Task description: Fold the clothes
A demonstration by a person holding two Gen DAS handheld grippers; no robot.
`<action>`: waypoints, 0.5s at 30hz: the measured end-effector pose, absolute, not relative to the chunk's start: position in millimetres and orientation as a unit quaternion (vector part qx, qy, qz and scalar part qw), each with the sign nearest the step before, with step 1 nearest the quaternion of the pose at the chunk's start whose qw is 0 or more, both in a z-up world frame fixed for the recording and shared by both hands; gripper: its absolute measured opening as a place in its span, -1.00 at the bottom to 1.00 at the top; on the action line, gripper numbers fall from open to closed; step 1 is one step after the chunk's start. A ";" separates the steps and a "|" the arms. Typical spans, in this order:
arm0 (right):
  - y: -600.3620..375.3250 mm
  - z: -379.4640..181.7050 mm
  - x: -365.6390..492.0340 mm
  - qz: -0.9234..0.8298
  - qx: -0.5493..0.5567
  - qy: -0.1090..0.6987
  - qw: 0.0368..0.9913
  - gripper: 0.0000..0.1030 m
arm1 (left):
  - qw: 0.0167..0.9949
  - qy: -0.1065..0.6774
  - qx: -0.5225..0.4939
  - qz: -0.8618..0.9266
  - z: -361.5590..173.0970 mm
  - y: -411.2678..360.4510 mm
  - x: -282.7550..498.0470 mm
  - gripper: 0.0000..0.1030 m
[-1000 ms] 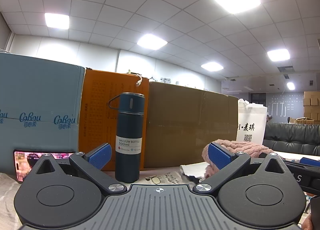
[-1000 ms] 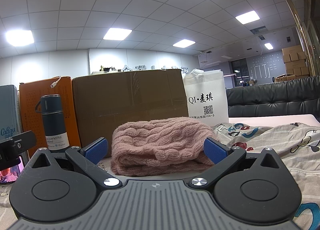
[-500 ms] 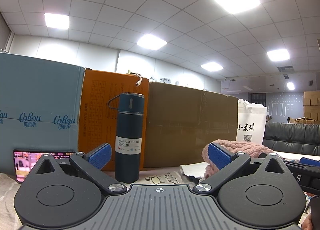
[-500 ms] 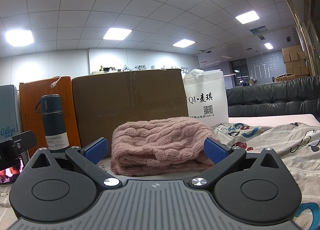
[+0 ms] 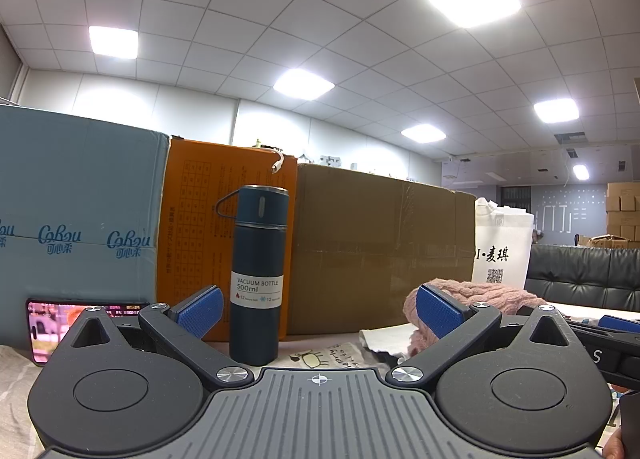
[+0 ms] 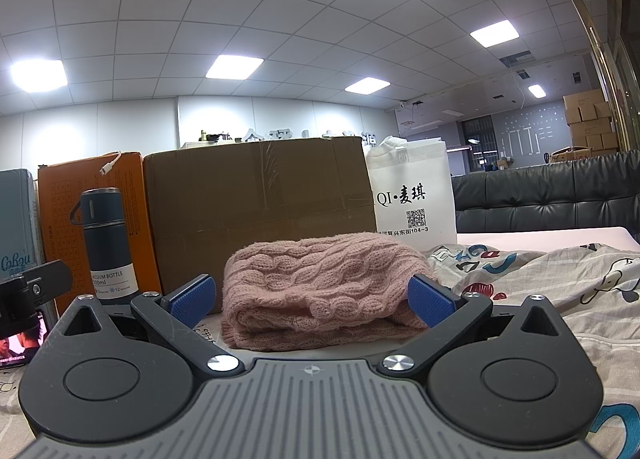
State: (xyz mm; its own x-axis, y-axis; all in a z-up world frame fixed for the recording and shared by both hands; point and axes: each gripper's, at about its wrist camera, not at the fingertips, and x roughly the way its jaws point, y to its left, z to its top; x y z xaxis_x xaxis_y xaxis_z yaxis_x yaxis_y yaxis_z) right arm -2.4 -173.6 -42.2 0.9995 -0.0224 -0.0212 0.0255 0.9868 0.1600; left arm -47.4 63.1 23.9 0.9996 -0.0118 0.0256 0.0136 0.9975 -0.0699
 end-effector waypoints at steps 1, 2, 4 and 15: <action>-173.7 -42.1 -2.2 -0.012 0.080 0.010 0.997 1.00 | 0.999 -0.013 -0.035 -0.006 23.9 63.1 -47.4 1.00; -173.7 -42.2 -2.0 -0.012 0.080 0.010 0.997 1.00 | 0.999 -0.013 -0.035 -0.006 23.9 63.0 -47.4 1.00; -173.8 -42.4 -2.2 -0.012 0.080 0.010 0.997 1.00 | 0.999 -0.013 -0.035 -0.006 23.8 62.9 -47.3 1.00; -173.8 -42.4 -3.1 -0.013 0.081 0.011 0.997 1.00 | 0.999 -0.014 -0.035 -0.006 23.6 63.6 -47.3 1.00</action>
